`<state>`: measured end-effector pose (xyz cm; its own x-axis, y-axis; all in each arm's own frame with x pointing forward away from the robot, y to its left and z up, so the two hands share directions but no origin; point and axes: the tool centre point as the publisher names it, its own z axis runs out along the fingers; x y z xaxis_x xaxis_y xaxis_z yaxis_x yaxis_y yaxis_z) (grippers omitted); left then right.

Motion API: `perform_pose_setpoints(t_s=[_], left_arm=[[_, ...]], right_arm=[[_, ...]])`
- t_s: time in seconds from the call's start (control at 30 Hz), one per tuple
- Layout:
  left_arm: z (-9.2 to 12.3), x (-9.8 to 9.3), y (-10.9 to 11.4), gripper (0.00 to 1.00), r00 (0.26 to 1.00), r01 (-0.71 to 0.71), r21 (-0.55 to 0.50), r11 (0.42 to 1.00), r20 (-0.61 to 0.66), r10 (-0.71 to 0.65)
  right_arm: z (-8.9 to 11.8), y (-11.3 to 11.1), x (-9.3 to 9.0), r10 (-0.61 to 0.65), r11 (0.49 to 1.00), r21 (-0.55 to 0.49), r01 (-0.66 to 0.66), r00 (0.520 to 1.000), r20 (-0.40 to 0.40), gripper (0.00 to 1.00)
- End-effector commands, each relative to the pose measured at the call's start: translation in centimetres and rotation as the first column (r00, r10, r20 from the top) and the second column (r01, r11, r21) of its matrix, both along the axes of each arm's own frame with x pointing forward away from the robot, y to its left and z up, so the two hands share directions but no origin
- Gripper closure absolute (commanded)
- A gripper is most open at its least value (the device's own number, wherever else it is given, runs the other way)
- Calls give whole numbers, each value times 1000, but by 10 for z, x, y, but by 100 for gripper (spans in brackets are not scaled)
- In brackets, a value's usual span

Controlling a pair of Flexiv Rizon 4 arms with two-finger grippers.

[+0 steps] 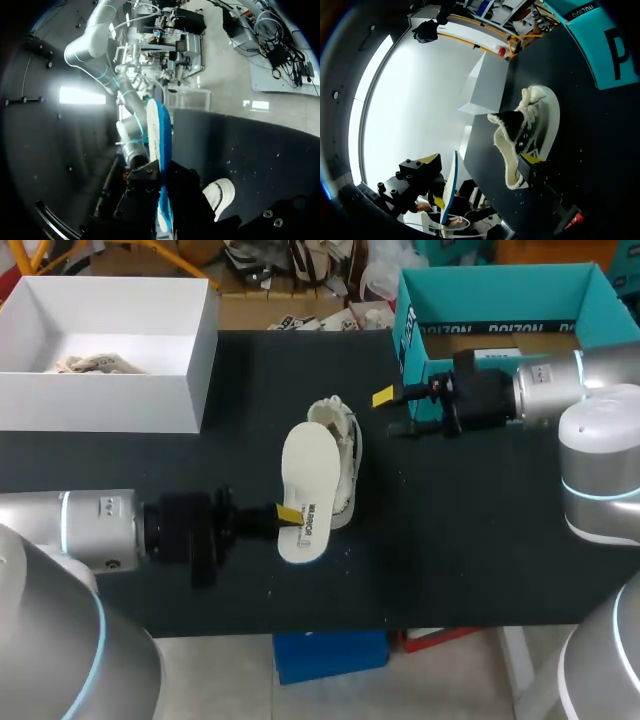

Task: Take the shoe out of the shoebox, open the shoe tongue, remove and reinsert the insole, then place the shoe into the shoebox

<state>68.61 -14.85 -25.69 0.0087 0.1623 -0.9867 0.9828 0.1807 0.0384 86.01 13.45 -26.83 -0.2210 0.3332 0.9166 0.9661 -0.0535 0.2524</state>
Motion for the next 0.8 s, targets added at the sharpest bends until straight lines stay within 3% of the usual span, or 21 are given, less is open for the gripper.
perform_pose_setpoints(t_s=[0.03,0.43,0.8], left_arm=[[-10,34,-5,100,998,21,4,1000,56,-21],[-25,100,-8,100,990,10,15,1000,142,-12],[-20,118,-14,100,991,10,11,1000,136,-12]], right_arm=[[-1,2,0,-3,1000,0,3,1000,1,0],[-1,2,0,-3,1000,0,3,1000,1,0],[-1,2,0,-3,1000,0,3,1000,1,0]])
